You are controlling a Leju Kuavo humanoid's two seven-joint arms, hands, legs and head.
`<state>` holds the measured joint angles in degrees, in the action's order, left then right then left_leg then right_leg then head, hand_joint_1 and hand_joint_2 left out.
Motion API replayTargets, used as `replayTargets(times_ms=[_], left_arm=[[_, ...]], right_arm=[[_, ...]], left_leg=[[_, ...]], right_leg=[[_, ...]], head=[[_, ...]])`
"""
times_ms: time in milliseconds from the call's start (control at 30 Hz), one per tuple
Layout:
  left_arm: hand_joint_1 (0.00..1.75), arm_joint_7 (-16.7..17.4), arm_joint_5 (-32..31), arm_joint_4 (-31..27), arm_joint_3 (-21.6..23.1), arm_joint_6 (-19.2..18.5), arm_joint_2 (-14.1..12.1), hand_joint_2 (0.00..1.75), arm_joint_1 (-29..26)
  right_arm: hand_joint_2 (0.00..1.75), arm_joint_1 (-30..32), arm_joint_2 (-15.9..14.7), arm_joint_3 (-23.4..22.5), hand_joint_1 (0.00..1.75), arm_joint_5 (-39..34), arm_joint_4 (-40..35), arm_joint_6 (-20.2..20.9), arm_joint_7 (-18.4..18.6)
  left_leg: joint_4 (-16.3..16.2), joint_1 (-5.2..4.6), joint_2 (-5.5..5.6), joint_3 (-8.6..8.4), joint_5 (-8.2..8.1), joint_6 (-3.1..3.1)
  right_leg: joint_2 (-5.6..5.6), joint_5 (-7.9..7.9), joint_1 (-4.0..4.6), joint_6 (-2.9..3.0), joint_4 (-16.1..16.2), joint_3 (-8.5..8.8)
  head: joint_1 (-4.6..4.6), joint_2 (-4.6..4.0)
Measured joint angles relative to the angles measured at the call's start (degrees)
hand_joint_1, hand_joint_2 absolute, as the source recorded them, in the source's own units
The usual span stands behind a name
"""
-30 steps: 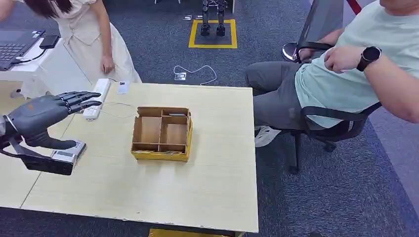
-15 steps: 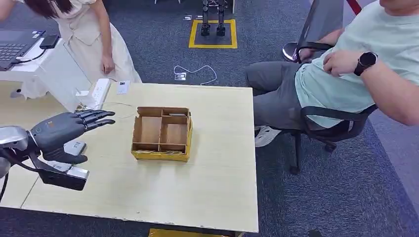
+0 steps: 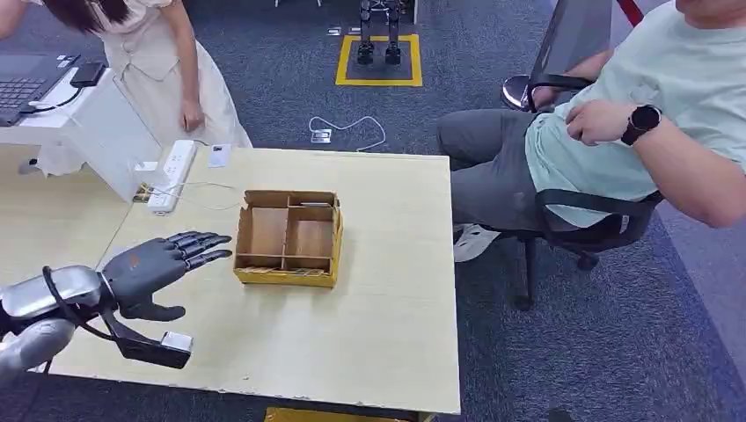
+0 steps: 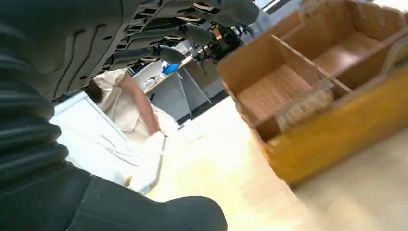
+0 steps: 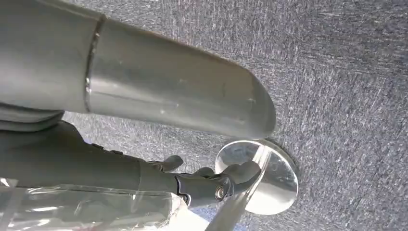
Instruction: Pass the card to the sensor for recognition and then transmit it.
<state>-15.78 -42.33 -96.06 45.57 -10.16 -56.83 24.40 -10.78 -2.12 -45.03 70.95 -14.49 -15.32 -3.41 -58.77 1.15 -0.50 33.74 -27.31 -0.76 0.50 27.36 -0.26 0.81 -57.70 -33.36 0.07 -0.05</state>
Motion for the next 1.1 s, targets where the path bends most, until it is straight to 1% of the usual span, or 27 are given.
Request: replayTargets(times_ms=[200, 233, 400, 467, 533, 633, 667, 800, 867, 933, 1100], left_arm=[[0.0, 0.0, -6.2, 5.0, -1.1, 3.7, 6.4, 1.75, -4.0], [0.0, 0.0, -7.0, 6.1, -1.4, 4.2, 8.0, 1.75, -4.5], [0.0, 0.1, -9.0, 9.7, -2.2, 5.8, 12.2, 1.75, -6.2], [0.0, 0.2, -11.2, 11.1, -2.9, 7.3, 14.3, 1.75, -6.6], [0.0, 0.9, -13.3, 12.7, -3.4, 8.8, 16.7, 1.75, -6.7], [0.0, 1.5, -14.8, 14.4, -4.0, 9.7, 19.5, 1.75, -6.7], [0.0, 2.1, -15.5, 14.9, -4.2, 10.4, 20.1, 1.75, -6.6], [0.0, 3.7, -18.5, 17.3, -5.7, 13.2, 24.2, 1.75, -6.3], [0.0, 4.2, -19.2, 18.3, -6.2, 13.7, 25.8, 1.75, -6.1], [0.0, 4.2, -19.3, 18.9, -6.7, 13.8, 26.9, 1.75, -6.0], [0.0, 4.2, -19.5, 20.1, -7.0, 13.8, 28.2, 1.75, -5.9]], right_arm=[[0.0, 0.0, 0.1, 0.0, 0.0, 0.1, 0.0, 0.0, 0.2], [0.0, -0.1, 0.1, 0.0, 0.0, 0.1, 0.0, 0.0, 0.2], [0.0, -0.1, 0.2, 0.0, 0.0, 0.2, 0.0, 0.0, 0.3], [0.0, -0.1, 0.2, 0.0, 0.0, 0.3, 0.0, 0.0, 0.4], [0.0, -0.1, 0.2, 0.0, 0.0, 0.3, 0.0, 0.0, 0.4], [0.0, -0.1, 0.2, 0.0, 0.0, 0.3, 0.0, 0.0, 0.7], [0.0, -0.1, 0.2, 0.0, 0.0, 0.3, 0.0, 0.0, 0.8], [0.0, -0.1, 0.2, 0.0, 0.0, 0.1, 0.0, -0.1, 0.8], [0.0, -0.1, 0.2, 0.0, 0.0, 0.0, 0.0, -0.1, 0.8], [0.0, -0.1, 0.2, 0.0, 0.0, 0.0, 0.0, -0.2, 0.8], [0.0, -0.1, 0.2, 0.0, 0.0, 0.0, 0.0, -0.2, 0.8]], left_leg=[[0.0, -0.03, 0.03, 0.0, 0.0, 0.0], [0.0, -0.02, 0.03, 0.0, 0.0, 0.0], [0.0, -0.03, 0.02, 0.0, 0.0, 0.0], [0.0, -0.04, 0.11, 0.01, 0.0, 0.0], [0.0, -0.04, 0.14, 0.02, 0.0, 0.01], [0.0, -0.04, 0.14, 0.01, 0.0, 0.01], [0.0, -0.04, 0.14, 0.0, 0.0, 0.01], [0.0, -0.04, 0.15, 0.01, 0.0, 0.01], [0.0, -0.04, 0.14, 0.01, 0.0, 0.01], [0.0, -0.04, 0.13, 0.0, 0.0, 0.01], [0.0, -0.03, 0.14, 0.0, 0.0, 0.01]], right_leg=[[-0.03, 0.0, -0.03, 0.0, 0.0, 0.01], [-0.03, 0.0, -0.03, 0.0, 0.0, 0.01], [-0.02, 0.0, -0.03, -0.01, 0.0, 0.01], [-0.1, 0.0, -0.04, -0.01, 0.0, 0.01], [-0.15, 0.0, -0.04, -0.01, 0.0, 0.03], [-0.14, 0.0, -0.04, -0.01, 0.0, 0.03], [-0.14, 0.0, -0.04, -0.01, 0.0, 0.02], [-0.16, 0.0, -0.04, -0.01, 0.0, 0.03], [-0.14, -0.01, -0.04, -0.01, 0.0, 0.03], [-0.13, -0.01, -0.04, -0.01, 0.0, 0.03], [-0.14, 0.0, -0.04, -0.01, 0.0, 0.02]], head=[[-0.02, 0.0], [0.02, 0.0], [0.0, 0.0], [0.0, 0.0], [0.0, 0.0], [0.0, 0.0], [0.0, 0.0], [0.0, 0.0], [0.0, 0.0], [0.0, 0.0], [0.0, 0.0]])
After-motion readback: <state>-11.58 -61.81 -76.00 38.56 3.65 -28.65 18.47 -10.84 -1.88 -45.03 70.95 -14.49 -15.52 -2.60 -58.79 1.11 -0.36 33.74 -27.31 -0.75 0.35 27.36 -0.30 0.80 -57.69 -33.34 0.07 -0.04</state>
